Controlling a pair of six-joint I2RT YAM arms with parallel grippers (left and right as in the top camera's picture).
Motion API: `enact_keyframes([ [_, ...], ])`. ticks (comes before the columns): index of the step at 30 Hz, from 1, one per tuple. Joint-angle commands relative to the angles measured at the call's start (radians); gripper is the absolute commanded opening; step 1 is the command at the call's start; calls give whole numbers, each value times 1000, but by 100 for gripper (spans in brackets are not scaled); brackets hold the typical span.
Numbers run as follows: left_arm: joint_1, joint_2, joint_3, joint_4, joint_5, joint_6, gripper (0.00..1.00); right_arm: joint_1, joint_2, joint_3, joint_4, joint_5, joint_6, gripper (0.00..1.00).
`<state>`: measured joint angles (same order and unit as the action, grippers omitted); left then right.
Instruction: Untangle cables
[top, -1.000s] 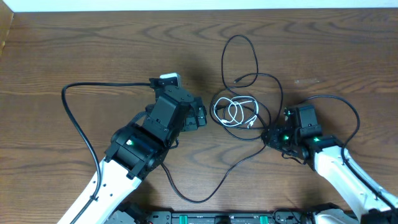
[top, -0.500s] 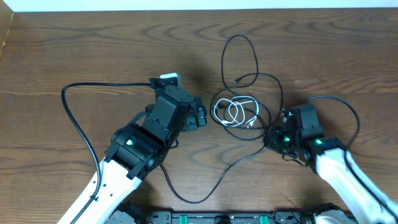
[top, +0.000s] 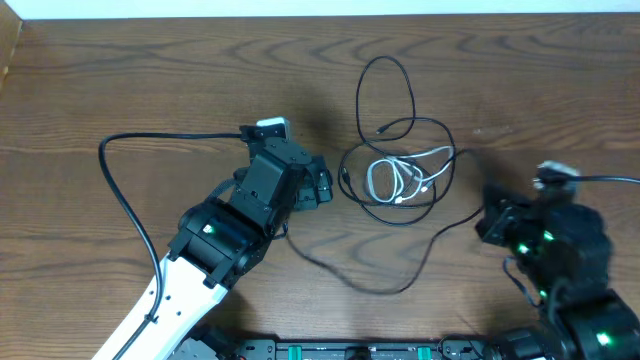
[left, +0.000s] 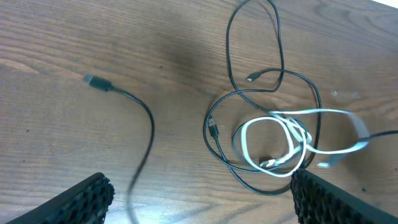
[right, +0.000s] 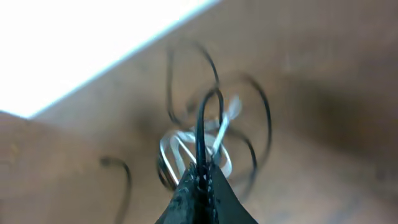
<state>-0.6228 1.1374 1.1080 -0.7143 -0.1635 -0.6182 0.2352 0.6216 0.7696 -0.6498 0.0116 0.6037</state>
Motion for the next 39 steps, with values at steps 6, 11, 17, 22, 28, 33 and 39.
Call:
enact_keyframes([
  [6, 5, -2, 7, -3, -6, -8, 91, 1, 77, 202, -25, 60, -55, 1],
  [11, 5, -2, 7, -3, -6, -8, 91, 2, 298, 338, -97, -80, -230, 1],
  [17, 5, -2, 7, -3, -6, -8, 91, 2, 613, 481, -113, -280, -558, 1],
  [22, 5, -2, 7, -4, -6, -8, 91, 9, 822, 509, -100, 94, -576, 1],
  [28, 5, -2, 7, -3, -6, -8, 91, 21, 863, 509, 175, -175, -554, 1],
  [33, 5, -2, 7, -11, -6, -8, 91, 14, 866, 509, 358, -328, -646, 1],
  [39, 5, -2, 7, -29, -6, -8, 91, -69, 691, 534, 483, -236, -510, 1],
])
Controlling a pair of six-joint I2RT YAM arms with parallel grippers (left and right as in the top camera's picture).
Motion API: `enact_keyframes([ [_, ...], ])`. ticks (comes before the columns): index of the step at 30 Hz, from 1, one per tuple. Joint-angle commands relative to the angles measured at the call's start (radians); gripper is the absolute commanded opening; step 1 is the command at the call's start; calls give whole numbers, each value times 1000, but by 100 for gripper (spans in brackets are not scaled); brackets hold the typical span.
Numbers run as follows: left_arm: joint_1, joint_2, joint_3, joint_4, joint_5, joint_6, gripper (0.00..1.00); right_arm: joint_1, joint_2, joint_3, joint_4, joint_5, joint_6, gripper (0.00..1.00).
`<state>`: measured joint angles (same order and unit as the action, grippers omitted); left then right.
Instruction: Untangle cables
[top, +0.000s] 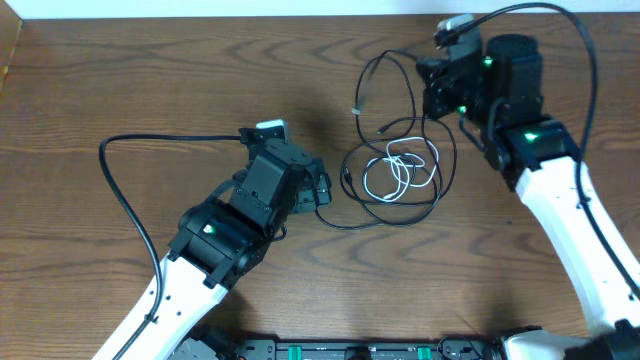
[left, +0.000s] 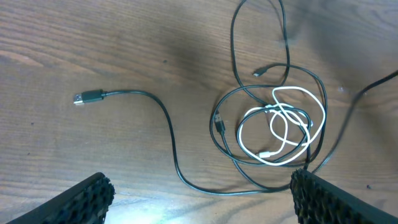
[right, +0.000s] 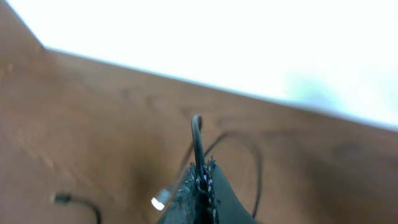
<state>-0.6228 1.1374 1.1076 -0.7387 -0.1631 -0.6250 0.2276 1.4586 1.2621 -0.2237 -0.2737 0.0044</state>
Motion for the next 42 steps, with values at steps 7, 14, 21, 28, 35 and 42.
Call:
enact_keyframes([
  [7, 5, -2, 7, 21, -7, -1, 91, -274, -297, 229, -74, -33, 82, 1],
  [14, 5, -2, 7, 22, -7, -1, 91, -479, -269, 492, -177, -83, 120, 1],
  [21, 5, -2, 7, 22, -7, -1, 91, -670, -143, 798, -160, -90, 127, 1],
  [28, 5, -2, 7, 23, -7, -2, 91, -732, 23, 889, -109, 253, -88, 1],
  [35, 5, -2, 7, 42, -7, -1, 91, -750, 177, 889, 108, 578, -350, 1],
  [42, 5, -1, 7, 44, -14, -1, 91, -834, 145, 890, 218, 575, -220, 1],
])
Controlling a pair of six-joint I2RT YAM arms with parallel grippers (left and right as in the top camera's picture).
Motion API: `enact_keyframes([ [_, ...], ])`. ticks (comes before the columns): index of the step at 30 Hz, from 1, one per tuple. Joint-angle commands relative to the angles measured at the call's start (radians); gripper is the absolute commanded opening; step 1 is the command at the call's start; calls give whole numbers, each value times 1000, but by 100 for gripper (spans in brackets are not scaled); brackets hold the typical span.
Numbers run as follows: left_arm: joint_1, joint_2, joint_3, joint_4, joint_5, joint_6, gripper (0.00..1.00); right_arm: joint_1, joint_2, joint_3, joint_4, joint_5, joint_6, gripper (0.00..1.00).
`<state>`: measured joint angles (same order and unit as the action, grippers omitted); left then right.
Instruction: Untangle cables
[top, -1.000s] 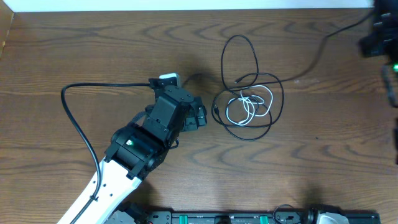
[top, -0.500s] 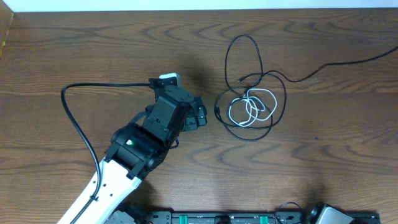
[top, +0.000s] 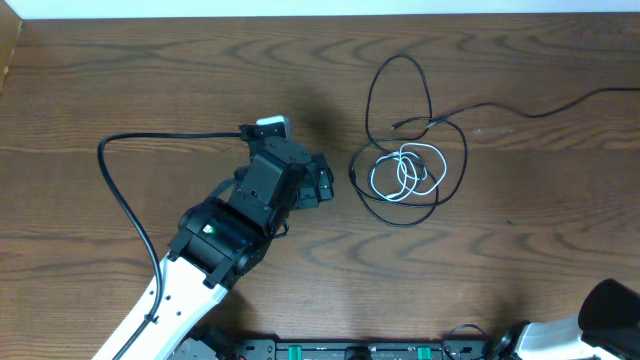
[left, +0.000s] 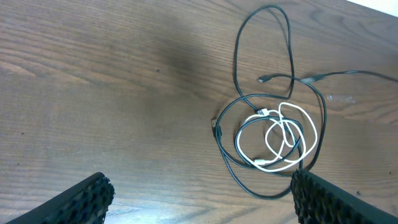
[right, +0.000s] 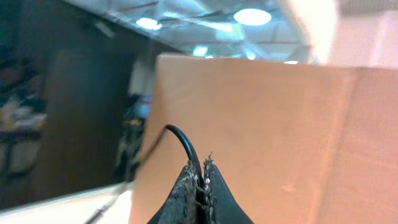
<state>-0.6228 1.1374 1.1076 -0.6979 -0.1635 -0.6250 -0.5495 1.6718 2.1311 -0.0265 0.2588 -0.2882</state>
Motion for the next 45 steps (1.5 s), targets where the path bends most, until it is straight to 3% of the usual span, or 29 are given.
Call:
enact_keyframes([
  [1, 5, -1, 7, 3, -19, 0, 91, -84, -75, 21, 14, 42, 95, 1],
  [7, 5, -1, 7, 3, -33, 0, 91, -189, -76, -32, -160, -140, 85, 1],
  [12, 5, -1, 7, 2, -32, -1, 91, -195, -72, -306, -178, -171, -110, 1],
  [20, 5, -1, 7, 3, -33, -1, 91, -200, -48, -729, -13, 35, -254, 1],
  [26, 5, -1, 7, 2, -32, -1, 91, -241, 22, -882, 76, 137, -266, 1],
  [28, 5, -1, 7, 2, -32, -1, 91, -278, 62, -901, 74, 171, -208, 3],
  [30, 5, -1, 7, 2, -32, -1, 91, -302, 84, -902, 61, 180, -163, 16],
  [35, 5, -1, 7, 3, -32, -1, 92, -338, 92, -902, 30, 172, -6, 76],
  [38, 5, -1, 7, 3, -32, -1, 91, -332, 91, -901, 40, 163, 4, 99],
  [41, 5, -1, 7, 3, -32, -1, 91, -309, 70, -900, 51, 119, 36, 99],
  [45, 5, -1, 7, 3, -32, -1, 92, -259, -10, -900, 58, -23, 182, 99],
])
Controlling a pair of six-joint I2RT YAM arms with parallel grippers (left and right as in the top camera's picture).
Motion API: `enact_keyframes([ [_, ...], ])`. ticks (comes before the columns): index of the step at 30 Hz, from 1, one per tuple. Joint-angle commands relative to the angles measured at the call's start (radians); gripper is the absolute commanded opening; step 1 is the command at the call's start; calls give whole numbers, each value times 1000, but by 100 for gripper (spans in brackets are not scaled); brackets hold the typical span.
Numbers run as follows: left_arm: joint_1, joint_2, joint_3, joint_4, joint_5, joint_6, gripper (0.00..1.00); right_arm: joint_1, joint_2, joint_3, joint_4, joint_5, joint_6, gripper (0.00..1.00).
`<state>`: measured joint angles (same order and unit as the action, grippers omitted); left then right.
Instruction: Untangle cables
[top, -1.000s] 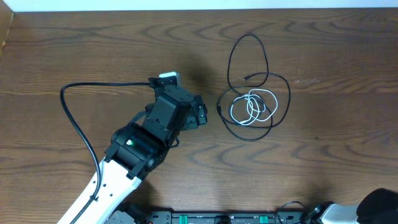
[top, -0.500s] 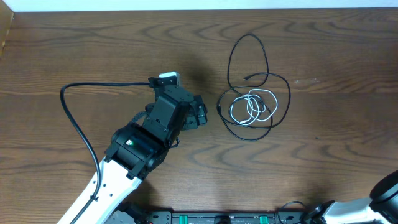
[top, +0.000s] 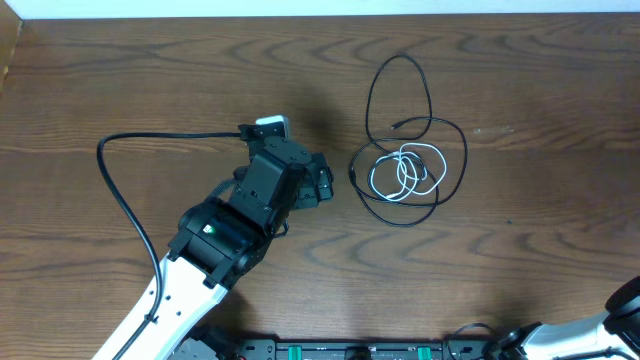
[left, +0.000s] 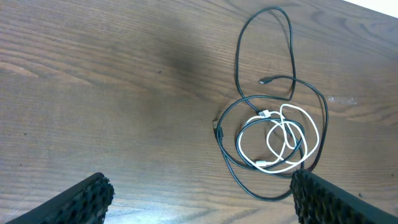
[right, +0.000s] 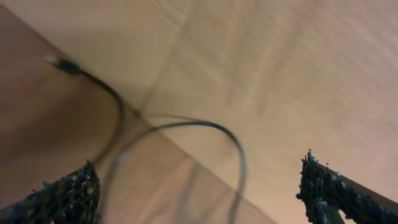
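A tangle lies right of the table's centre: a black cable (top: 368, 100) in loops around a coiled white cable (top: 402, 153). In the left wrist view the black loops (left: 237, 62) and the white cable (left: 264, 114) lie ahead of my left gripper (left: 202, 199), which is open and empty. Overhead, the left gripper (top: 322, 185) sits just left of the tangle. My right gripper (right: 202, 196) is open; a second black cable (right: 239, 146) with its plug (right: 65, 64) lies loose and blurred in front of it.
The wooden table (top: 120, 70) carries the left arm's own black lead (top: 115, 190) curving at the left. Only a corner of the right arm (top: 630, 300) shows overhead at the bottom right. The right wrist view shows tan and brown surfaces, out of focus.
My right gripper was shut on a black cable that ran from the tangle off the right edge; now it is open and that cable is gone from the table. Left arm unchanged.
My right gripper was shut on a black cable right of the tangle, then behind it at the table's back. Then the arm was off to the lower right with the cable stretched out. Now the cable is let go away from the tangle.
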<state>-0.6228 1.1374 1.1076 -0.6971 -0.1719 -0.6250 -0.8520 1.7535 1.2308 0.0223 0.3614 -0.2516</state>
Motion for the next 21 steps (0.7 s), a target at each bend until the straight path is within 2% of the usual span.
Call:
enact_keyframes([
  [1, 5, -1, 7, 2, -24, -1, 92, 58, -120, 0, 7, -179, 181, 99],
  [3, 5, -1, 7, 3, -24, -1, 92, 111, -216, 0, -10, -354, 274, 99],
  [8, 5, 0, 7, 11, -24, -1, 92, 214, -371, 0, -91, -626, 373, 99],
  [15, 5, 5, 7, 18, -24, -5, 92, 410, -494, 0, -243, -999, 563, 99],
  [18, 6, 5, 7, 19, -31, -60, 92, 504, -500, 0, -347, -1125, 599, 99],
  [21, 11, 5, 7, 18, -50, -170, 92, 600, -492, -1, -481, -1138, 586, 99],
])
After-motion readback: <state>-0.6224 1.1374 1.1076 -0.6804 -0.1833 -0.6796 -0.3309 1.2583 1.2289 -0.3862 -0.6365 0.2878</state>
